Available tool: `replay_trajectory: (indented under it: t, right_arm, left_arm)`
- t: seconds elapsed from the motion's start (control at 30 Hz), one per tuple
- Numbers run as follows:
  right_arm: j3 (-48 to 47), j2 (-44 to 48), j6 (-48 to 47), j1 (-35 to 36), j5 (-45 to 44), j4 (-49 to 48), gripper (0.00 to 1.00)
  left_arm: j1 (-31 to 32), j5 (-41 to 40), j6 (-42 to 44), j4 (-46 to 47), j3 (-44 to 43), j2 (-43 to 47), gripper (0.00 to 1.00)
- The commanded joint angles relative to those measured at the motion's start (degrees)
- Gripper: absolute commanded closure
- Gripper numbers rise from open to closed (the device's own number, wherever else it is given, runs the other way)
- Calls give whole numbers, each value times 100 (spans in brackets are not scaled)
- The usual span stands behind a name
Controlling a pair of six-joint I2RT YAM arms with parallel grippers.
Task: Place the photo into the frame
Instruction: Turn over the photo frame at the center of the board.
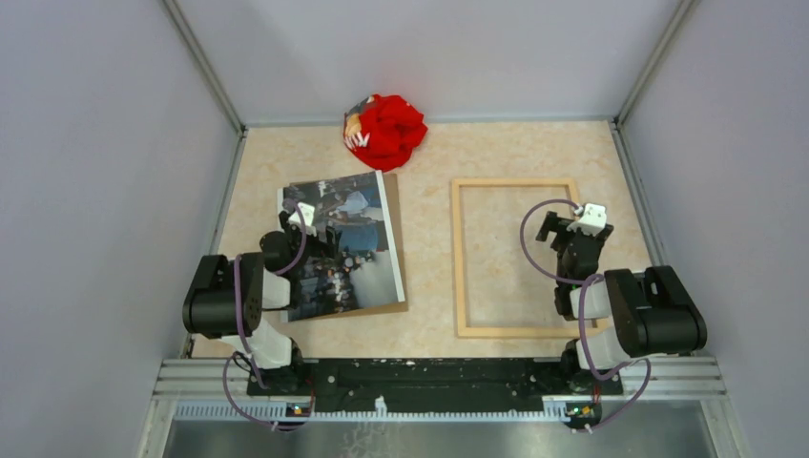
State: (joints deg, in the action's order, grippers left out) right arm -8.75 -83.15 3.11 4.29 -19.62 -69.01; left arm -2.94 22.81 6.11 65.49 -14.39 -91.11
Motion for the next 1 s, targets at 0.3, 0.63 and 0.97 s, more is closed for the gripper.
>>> replay_trajectory:
  t: [0.3, 0.63, 0.97]
  right_arm:
    - [-135, -51, -10, -61, 23, -219, 1]
    - [-2505, 1573, 1263, 199, -1002, 5295, 1]
    - [-2966, 1939, 2549, 987, 1143, 6275, 1]
  left_arm:
    - [19, -15, 78, 245, -92, 128, 1]
    - [-92, -442, -70, -4594, -2790, 617, 1]
    - [-314, 251, 243, -8436, -5129, 18, 1]
